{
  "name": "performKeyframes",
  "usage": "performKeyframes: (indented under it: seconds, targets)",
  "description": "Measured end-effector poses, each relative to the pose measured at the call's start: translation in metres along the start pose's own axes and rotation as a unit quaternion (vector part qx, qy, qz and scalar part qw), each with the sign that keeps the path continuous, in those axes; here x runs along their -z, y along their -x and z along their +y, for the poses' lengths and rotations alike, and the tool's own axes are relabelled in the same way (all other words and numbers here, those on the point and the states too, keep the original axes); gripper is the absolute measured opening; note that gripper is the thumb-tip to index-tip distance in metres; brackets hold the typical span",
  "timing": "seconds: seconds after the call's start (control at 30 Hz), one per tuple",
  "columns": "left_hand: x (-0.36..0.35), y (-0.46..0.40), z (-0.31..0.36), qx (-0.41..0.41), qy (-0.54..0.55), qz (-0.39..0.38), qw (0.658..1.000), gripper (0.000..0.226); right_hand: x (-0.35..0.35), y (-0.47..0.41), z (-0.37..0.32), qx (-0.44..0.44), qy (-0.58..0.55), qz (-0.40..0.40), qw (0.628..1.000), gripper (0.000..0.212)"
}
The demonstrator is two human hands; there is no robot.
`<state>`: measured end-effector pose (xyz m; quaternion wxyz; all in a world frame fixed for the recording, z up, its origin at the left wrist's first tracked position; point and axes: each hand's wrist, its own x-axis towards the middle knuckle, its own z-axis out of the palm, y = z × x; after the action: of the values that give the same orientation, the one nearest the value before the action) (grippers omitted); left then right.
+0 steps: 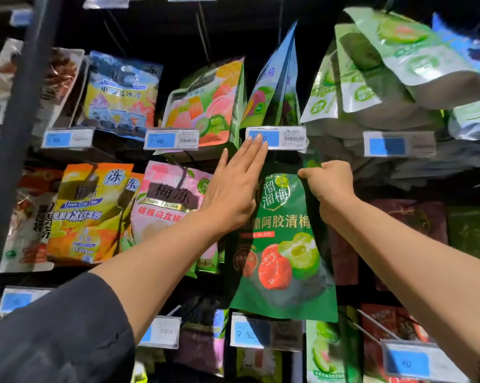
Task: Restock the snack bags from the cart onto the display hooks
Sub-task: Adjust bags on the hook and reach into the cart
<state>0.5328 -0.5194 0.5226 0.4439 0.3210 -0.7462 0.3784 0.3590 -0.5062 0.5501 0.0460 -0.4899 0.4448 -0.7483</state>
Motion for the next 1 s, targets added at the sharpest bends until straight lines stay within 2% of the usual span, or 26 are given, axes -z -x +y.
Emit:
performKeyframes:
  seconds: [0.1,0.27,0.37,0.57,0.63,0.73,0.9,1.0]
  targets:
    - [-0.001,0.001,0.001,0.002,-0.010,-0.019,1.000,0.091,-0.007,-0.007,0.010,0.026,0.053,0.016,0.998,0.015]
    - [-0.007,0.004,0.001,0.007,-0.013,-0.006,1.000,0.090,-0.019,-0.017,0.037,0.058,0.171,0.013,0.983,0.020]
    - [-0.009,0.003,0.001,0.009,-0.011,-0.002,1.000,0.090,-0.023,-0.020,0.049,0.059,0.197,0.007,0.979,0.016]
    - [-0.007,0.005,0.012,0.015,0.009,-0.004,1.000,0.091,-0.008,-0.021,0.064,0.044,0.222,0.000,0.974,0.028]
    - [-0.011,0.009,0.026,0.037,0.047,0.036,0.998,0.085,0.008,-0.013,0.066,0.035,0.225,0.017,0.974,0.029]
    - [-0.029,0.022,0.071,0.060,0.164,0.087,0.981,0.069,0.043,0.003,0.074,0.022,0.216,0.024,0.976,0.029]
    - [-0.056,0.039,0.183,0.008,0.354,0.065,0.933,0.047,0.138,0.038,0.078,0.064,0.320,0.006,0.945,0.032]
    - [-0.065,0.049,0.244,0.008,0.437,0.036,0.899,0.035,0.202,0.060,0.081,0.034,0.373,0.016,0.927,0.035]
